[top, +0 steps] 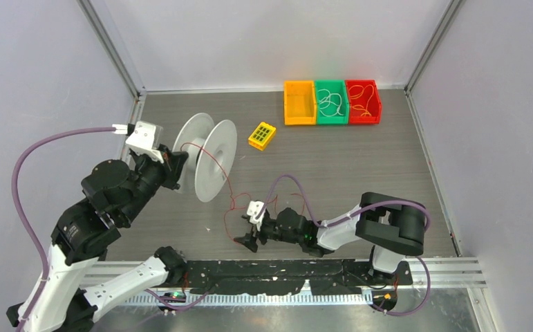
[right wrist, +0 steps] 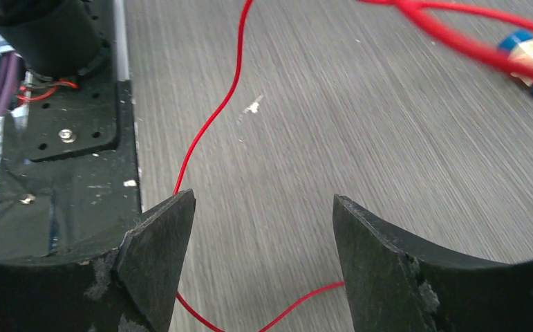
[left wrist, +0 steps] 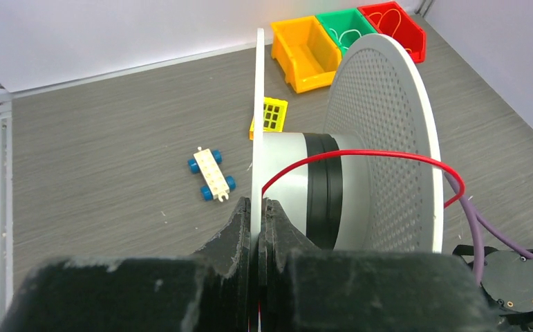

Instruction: Wrap the cables

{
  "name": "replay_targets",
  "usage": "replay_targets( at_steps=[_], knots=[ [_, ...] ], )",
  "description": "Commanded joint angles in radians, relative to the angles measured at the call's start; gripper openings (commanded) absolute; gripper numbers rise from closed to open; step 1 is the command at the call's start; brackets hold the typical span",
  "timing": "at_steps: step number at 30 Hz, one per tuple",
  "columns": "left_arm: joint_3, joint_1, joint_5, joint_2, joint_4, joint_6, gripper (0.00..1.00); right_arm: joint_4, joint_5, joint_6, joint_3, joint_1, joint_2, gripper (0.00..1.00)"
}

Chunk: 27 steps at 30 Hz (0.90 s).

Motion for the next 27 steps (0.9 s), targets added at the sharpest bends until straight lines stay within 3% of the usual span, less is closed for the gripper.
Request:
replay_targets(
  at_steps=[1,6,13,18,27],
  knots=[
    [0.045,-0.003,-0.035,0.003,0.105,0.031,0.00,0.028,-0.117,0.016,0.067,0.001,-0.009,0.79],
    [0.027,-0.003,-0.050,0.006,0.120,0.046,0.00,-0.131,-0.136,0.001,0.109,0.001,-0.086,0.77],
    [-0.059,-0.003,-0.047,-0.011,0.144,0.024,0.00,-0.141,0.161,0.113,0.086,-0.004,-0.209,0.77],
    [-0.075,-0.003,-0.055,-0.005,0.153,0.012,0.00,-0.081,0.047,0.187,0.125,-0.004,-0.148,0.77],
    [-0.062,-0.003,-0.039,0.003,0.163,-0.034,0.00,0.050,0.057,0.284,0.172,-0.002,0.037,0.75]
  ],
)
